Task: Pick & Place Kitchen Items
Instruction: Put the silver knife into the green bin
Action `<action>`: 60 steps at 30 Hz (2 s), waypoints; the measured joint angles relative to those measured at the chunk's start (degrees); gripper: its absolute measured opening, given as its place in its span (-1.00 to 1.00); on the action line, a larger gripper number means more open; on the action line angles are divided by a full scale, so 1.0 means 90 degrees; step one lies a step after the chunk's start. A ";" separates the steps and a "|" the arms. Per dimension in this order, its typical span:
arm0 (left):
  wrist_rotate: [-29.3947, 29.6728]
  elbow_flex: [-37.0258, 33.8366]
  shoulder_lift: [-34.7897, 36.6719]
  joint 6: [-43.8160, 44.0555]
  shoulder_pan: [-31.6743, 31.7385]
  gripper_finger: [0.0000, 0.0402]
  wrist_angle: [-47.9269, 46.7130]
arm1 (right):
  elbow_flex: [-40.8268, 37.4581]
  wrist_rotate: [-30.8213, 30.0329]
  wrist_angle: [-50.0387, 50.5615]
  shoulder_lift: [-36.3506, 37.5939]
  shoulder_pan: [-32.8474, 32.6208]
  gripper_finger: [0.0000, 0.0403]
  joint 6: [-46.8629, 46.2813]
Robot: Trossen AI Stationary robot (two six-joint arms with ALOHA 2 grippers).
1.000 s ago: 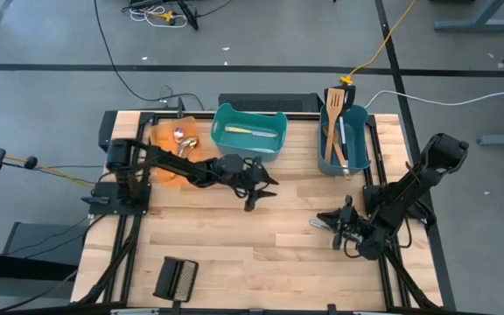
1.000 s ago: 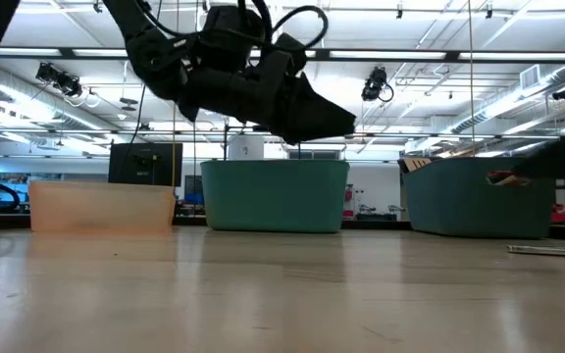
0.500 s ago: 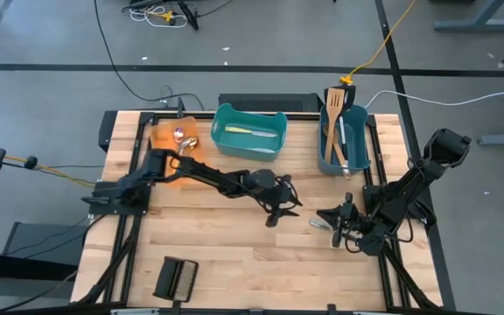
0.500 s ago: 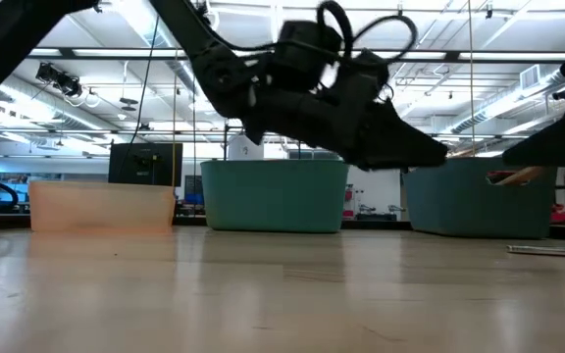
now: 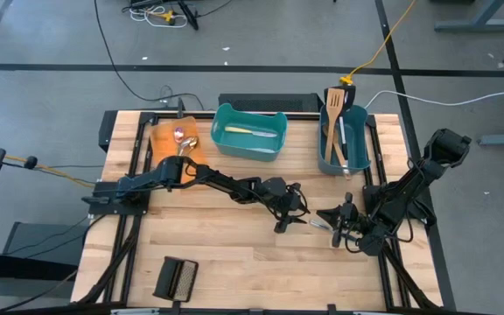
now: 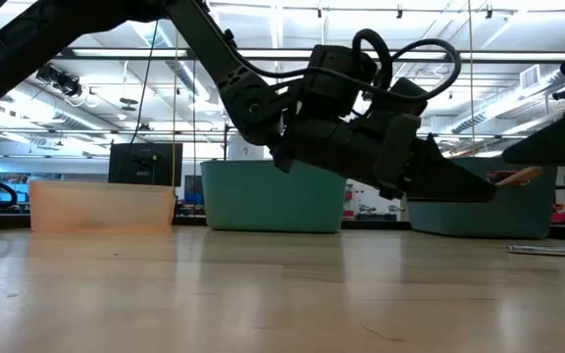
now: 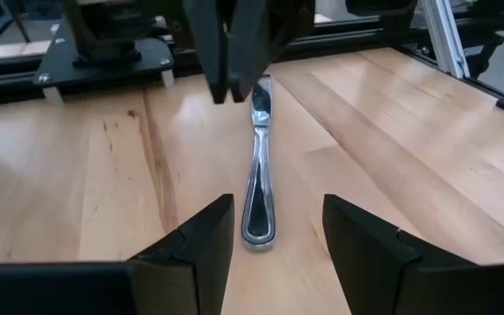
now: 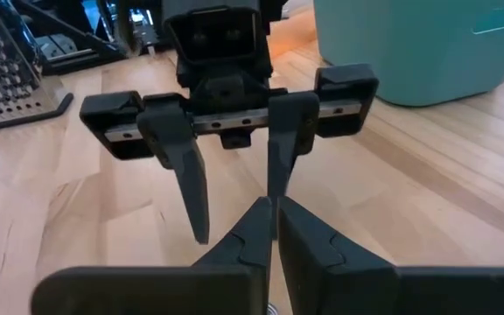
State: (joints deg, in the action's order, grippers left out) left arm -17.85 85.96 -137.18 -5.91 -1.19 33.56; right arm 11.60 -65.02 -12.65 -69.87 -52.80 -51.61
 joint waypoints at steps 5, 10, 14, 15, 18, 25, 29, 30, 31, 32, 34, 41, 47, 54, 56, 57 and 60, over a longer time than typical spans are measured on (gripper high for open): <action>0.0012 0.0188 -0.0068 -0.0142 -0.0005 -0.10 -0.0084 | 0.0000 -0.0011 -0.0072 0.0000 0.0000 -0.84 0.0007; 0.0028 0.0223 -0.0068 -0.0246 0.0010 -0.10 -0.0184 | 0.0000 -0.0013 -0.0207 0.0000 0.0000 -0.84 0.0146; 0.0126 0.0224 -0.0091 -0.0246 0.0007 -0.10 -0.0207 | 0.0000 -0.0014 -0.0272 0.0000 0.0000 -0.84 0.0177; 0.0131 0.0255 -0.0157 -0.0247 0.0010 -0.10 -0.0091 | 0.0002 -0.0014 -0.0281 0.0000 0.0000 -0.84 0.0177; 0.0067 0.0660 -0.0464 -0.0095 0.0010 -0.10 -0.0127 | 0.0002 -0.0014 -0.0349 0.0000 0.0004 -0.84 0.0293; -0.0292 0.1867 -0.1189 -0.0081 -0.0020 -0.10 -0.1098 | 0.0002 0.0010 -0.0502 -0.0002 0.0010 -0.84 0.0408; -0.0329 0.2015 -0.1294 -0.0231 -0.0091 -0.10 -0.1289 | 0.0002 0.0088 -0.0505 -0.0002 0.0012 -0.84 0.0461; -0.0282 0.2015 -0.1314 -0.0278 -0.0115 -0.10 -0.1292 | 0.0002 0.0097 -0.0502 -0.0002 0.0012 -0.84 0.0461; -0.0243 0.2017 -0.1336 -0.0316 -0.0143 -0.10 -0.1274 | 0.0002 0.0106 -0.0506 -0.0002 0.0012 -0.84 0.0466; -0.0200 0.2022 -0.1350 -0.0323 -0.0157 -0.10 -0.1265 | 0.0002 0.0108 -0.0508 -0.0002 0.0012 -0.84 0.0479; -0.0136 0.2030 -0.1409 -0.0340 -0.0180 -0.10 -0.1146 | 0.0002 0.0110 -0.0507 -0.0002 0.0012 -0.84 0.0482; 0.0109 0.2018 -0.1426 -0.0299 -0.0150 -0.10 -0.1112 | 0.0002 0.0110 -0.0524 -0.0002 0.0012 -0.84 0.0517; 0.0173 0.2018 -0.1428 -0.0252 -0.0148 -0.10 -0.1171 | 0.0002 0.0110 -0.0634 -0.0002 0.0012 -0.84 0.0652; 0.0303 0.2022 -0.1422 -0.0236 -0.0223 -0.10 -0.1311 | 0.0002 0.0110 -0.0716 -0.0002 0.0012 -0.84 0.0720; 0.0346 0.2030 -0.1411 -0.0233 -0.0246 -0.10 -0.1416 | 0.0002 0.0109 -0.0805 -0.0002 0.0012 -0.84 0.0816; 0.0367 0.2030 -0.1411 -0.0231 -0.0253 -0.10 -0.1441 | 0.0002 0.0108 -0.0854 -0.0002 0.0012 -0.84 0.0879; 0.0354 0.2043 -0.1486 -0.0228 -0.0260 -0.10 -0.1447 | 0.0002 0.0108 -0.0974 -0.0002 0.0012 -0.84 0.1011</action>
State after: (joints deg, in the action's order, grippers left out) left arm -14.66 104.34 -150.56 -7.96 -3.53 20.53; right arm 11.62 -64.05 -21.42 -69.89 -52.69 -42.51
